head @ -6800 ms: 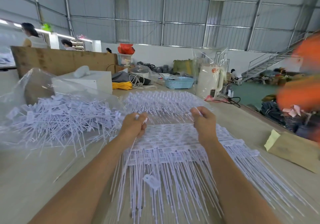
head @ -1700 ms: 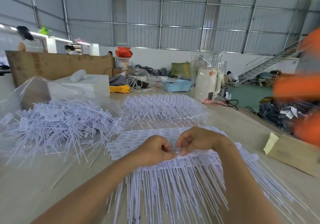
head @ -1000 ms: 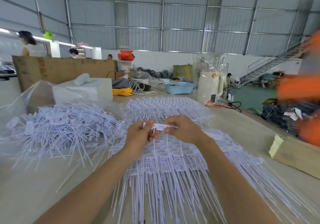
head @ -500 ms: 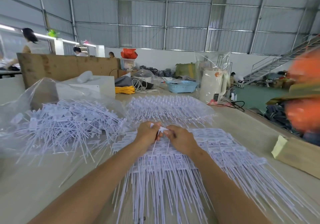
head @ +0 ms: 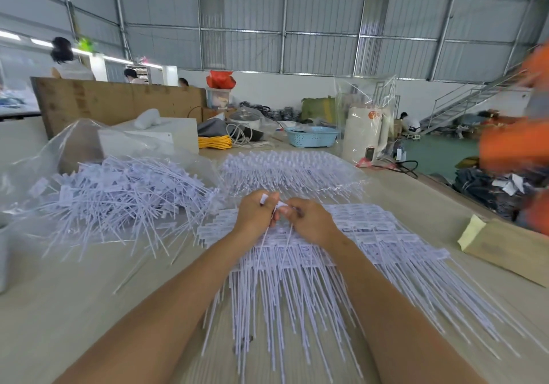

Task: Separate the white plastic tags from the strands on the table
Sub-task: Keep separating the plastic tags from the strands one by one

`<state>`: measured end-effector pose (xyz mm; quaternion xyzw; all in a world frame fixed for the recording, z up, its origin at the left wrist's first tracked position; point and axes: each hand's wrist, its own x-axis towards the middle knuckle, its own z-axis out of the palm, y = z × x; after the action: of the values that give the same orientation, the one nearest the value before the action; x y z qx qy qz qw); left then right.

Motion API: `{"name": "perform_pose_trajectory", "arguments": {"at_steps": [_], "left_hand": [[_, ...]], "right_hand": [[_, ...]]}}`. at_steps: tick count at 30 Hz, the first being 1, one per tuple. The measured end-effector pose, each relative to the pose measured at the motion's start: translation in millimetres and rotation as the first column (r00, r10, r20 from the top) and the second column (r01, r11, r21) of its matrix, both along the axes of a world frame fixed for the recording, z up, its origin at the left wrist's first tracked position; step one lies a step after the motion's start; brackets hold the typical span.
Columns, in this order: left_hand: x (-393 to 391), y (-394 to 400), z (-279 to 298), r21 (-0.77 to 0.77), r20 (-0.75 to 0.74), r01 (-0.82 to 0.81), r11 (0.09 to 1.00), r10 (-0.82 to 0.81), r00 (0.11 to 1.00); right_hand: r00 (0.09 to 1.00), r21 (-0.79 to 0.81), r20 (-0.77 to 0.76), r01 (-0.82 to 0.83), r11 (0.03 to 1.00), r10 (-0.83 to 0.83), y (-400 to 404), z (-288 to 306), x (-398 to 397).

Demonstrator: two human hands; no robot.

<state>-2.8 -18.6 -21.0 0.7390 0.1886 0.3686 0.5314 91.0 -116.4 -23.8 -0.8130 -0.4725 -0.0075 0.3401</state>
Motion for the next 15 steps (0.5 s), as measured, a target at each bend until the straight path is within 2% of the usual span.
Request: {"name": "perform_pose_trajectory", "arguments": {"at_steps": [8,12,15], "left_hand": [[2,0,4,0.008,-0.084,-0.066,0.998,0.066,0.994],[-1,2,9,-0.034,-0.151,-0.087,0.996,0.081,0.985],[-5,2,11,-0.171,-0.193,-0.025,0.985,-0.009,0.981]], "right_hand": [[0.992,0.119,0.113,0.036,0.992,-0.049,3,-4,-5],[0.948,0.084,0.303,0.073,0.994,-0.096,3,-5,-6],[0.87,0.035,0.483,0.094,0.995,-0.099,1,-7,-4]]}}
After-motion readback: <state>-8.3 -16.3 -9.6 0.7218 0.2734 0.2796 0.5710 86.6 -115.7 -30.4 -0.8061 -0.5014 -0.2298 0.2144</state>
